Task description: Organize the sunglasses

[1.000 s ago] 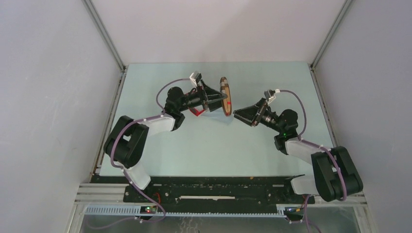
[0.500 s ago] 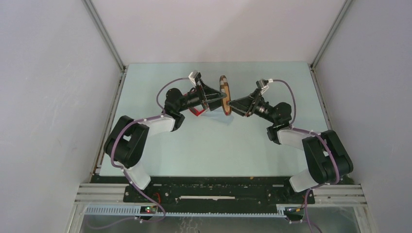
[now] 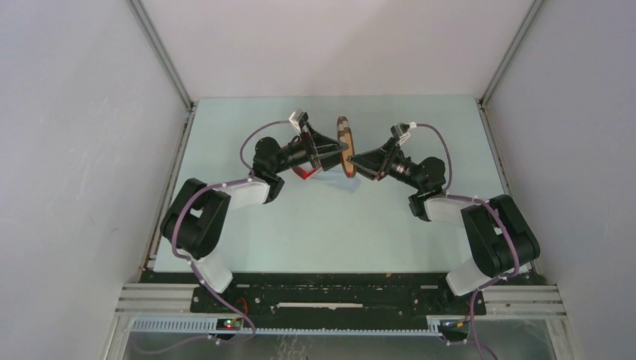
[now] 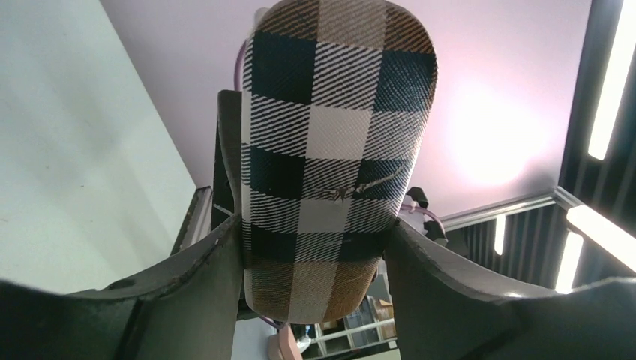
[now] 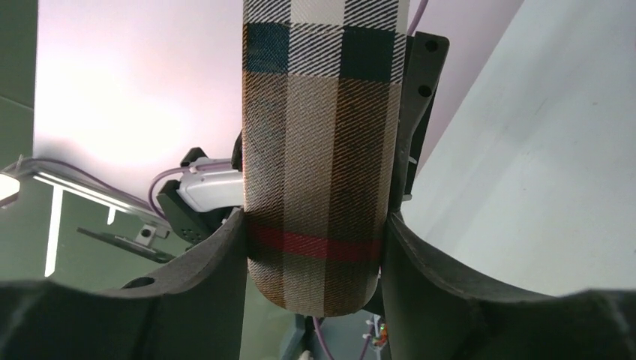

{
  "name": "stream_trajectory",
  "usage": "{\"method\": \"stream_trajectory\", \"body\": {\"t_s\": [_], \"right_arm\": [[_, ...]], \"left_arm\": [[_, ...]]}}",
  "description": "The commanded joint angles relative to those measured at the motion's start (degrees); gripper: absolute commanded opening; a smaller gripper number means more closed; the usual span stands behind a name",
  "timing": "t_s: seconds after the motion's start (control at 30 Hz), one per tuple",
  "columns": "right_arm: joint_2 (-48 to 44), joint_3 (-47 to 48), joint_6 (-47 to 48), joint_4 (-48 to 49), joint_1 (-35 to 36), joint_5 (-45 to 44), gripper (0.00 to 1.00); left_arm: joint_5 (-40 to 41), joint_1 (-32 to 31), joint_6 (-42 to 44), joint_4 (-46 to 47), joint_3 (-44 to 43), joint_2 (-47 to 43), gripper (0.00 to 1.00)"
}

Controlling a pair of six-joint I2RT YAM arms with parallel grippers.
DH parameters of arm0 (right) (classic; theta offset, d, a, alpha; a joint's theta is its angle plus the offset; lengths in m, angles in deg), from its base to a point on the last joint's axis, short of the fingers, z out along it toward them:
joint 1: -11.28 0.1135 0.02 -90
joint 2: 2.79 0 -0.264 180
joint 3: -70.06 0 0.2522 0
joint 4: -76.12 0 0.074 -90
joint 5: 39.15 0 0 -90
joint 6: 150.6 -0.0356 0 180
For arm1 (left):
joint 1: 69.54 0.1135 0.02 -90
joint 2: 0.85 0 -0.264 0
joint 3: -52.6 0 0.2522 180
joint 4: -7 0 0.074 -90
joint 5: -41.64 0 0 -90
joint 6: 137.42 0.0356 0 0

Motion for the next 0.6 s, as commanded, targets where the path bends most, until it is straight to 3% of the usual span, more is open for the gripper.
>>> {"method": "stream_trajectory", "body": {"t_s": [0.0,0.07,0.1,0.17,0.23,0.47,0.57], "right_arm": [[0.6,1.6,-0.3,3.1,0.2,-1.2,0.30],[0.6,1.4,-0.8,3.0,0.1,-1.3,0.06],[0.5,1.2,-0.9,2.9,0.1,-1.2,0.00],[0.1,0.9,-0.9,2.9,0.1,-0.9,0.00],[-0.7,0.0,-1.0,2.9,0.1,-0.8,0.00],[-1.8,-2.4,-0.4,2.6,0.1,-1.3,0.00],[-1.6,-2.7,-0.4,2.9,0.3,-1.7,0.00]], "left_arm": [[-0.4,-0.4,1.5,0.7,1.0,-1.5,0.06],[-0.2,-0.4,4.8,-3.6,0.7,-2.8,0.23],[0.1,-0.2,6.7,-7.1,0.5,-3.8,0.36],[0.6,0.5,10.3,-12.0,-0.1,-5.4,0.64],[1.1,1.7,13.4,-16.7,-0.6,-7.1,0.80],[0.7,3.4,20.9,-27.4,-4.5,-8.0,0.87],[0.1,3.4,20.8,-27.5,-5.5,-7.3,0.88]]}}
